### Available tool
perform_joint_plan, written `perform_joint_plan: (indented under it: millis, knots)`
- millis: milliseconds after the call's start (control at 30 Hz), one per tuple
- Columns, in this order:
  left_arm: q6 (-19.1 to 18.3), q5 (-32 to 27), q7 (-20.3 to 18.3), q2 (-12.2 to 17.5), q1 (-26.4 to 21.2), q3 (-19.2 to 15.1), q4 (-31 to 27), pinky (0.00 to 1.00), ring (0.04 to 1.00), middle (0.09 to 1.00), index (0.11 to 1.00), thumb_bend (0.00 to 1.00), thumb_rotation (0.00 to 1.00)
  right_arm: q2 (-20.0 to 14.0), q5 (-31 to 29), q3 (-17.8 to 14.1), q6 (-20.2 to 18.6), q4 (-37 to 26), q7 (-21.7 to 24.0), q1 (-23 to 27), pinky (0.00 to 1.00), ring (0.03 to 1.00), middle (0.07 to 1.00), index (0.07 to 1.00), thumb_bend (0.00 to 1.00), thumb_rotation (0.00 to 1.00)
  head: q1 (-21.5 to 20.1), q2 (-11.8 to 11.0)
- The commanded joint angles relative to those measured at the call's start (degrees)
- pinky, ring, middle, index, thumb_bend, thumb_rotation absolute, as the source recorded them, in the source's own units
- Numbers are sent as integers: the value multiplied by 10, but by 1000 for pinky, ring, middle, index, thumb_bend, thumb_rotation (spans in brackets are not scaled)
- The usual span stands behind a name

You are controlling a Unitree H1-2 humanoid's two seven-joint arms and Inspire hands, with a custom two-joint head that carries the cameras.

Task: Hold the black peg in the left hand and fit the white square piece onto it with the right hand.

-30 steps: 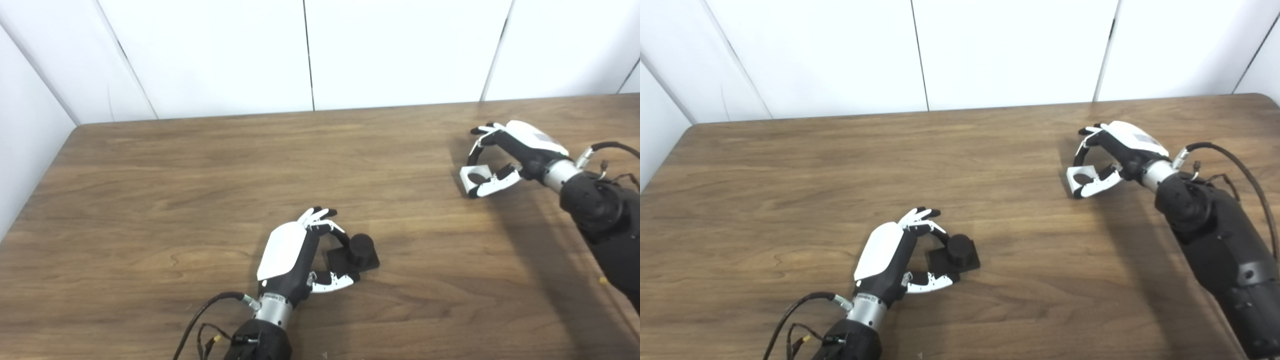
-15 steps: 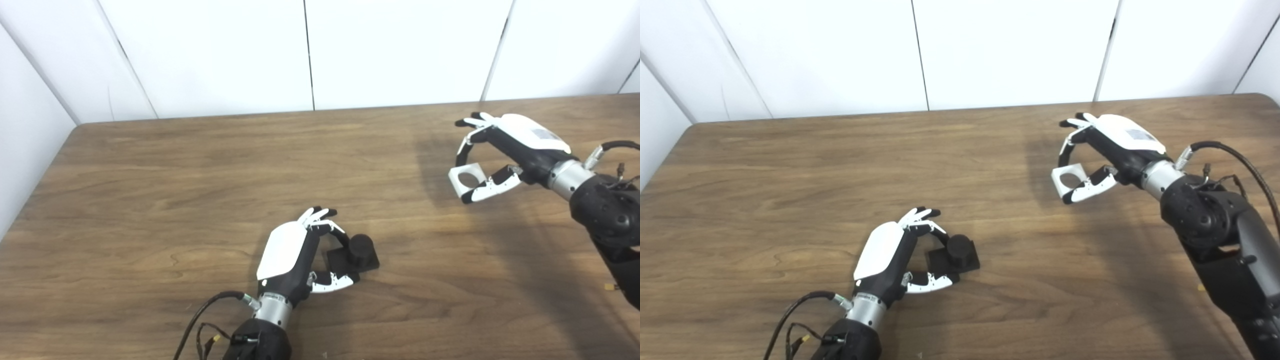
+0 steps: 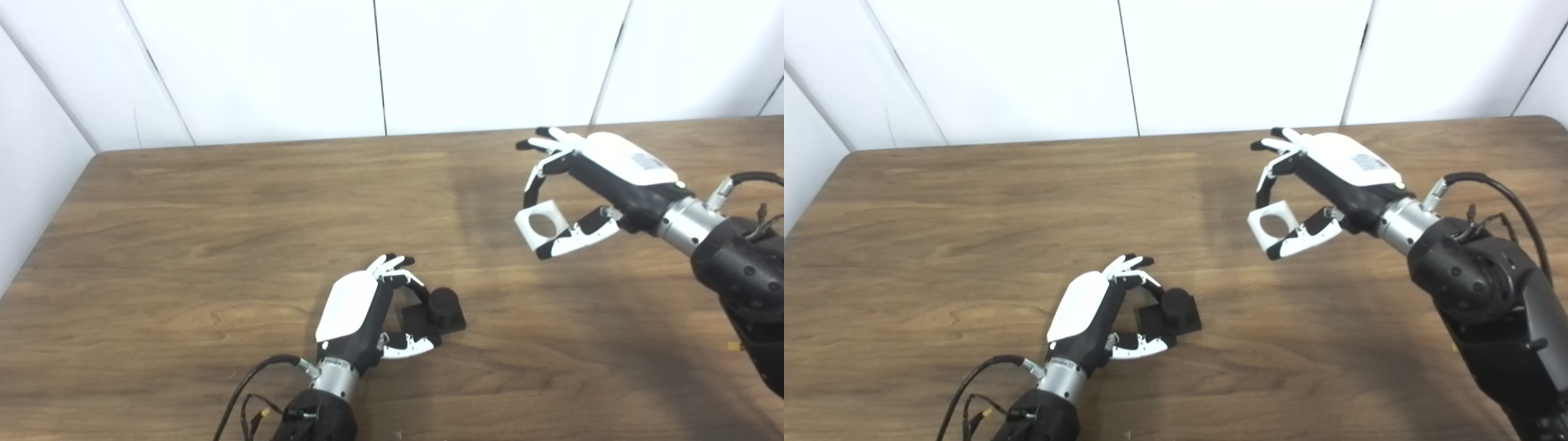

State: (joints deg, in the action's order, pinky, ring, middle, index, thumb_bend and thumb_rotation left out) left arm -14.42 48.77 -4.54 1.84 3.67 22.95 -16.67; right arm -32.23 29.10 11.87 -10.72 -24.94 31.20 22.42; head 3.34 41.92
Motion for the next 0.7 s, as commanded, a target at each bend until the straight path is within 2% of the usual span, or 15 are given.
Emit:
perform_joint_plan:
  millis: [0, 267, 667]
  knots:
    - [0, -4, -7, -1, 1, 4, 8, 811, 931, 867, 492, 504, 68, 9, -8, -3, 4, -31, -2, 20, 1000, 1000, 918, 489, 525, 143, 1, 2]
    - [-3, -3, -15, 1, 4, 6, 0, 823, 939, 874, 493, 503, 69, 31, -7, 19, -1, -63, 26, 22, 1000, 1000, 918, 489, 525, 145, 2, 3]
    - [-1, -4, -7, -1, 5, 3, 4, 814, 932, 867, 492, 504, 69, 64, 14, 54, 2, -68, 50, 17, 1000, 1000, 913, 489, 525, 147, 0, 4]
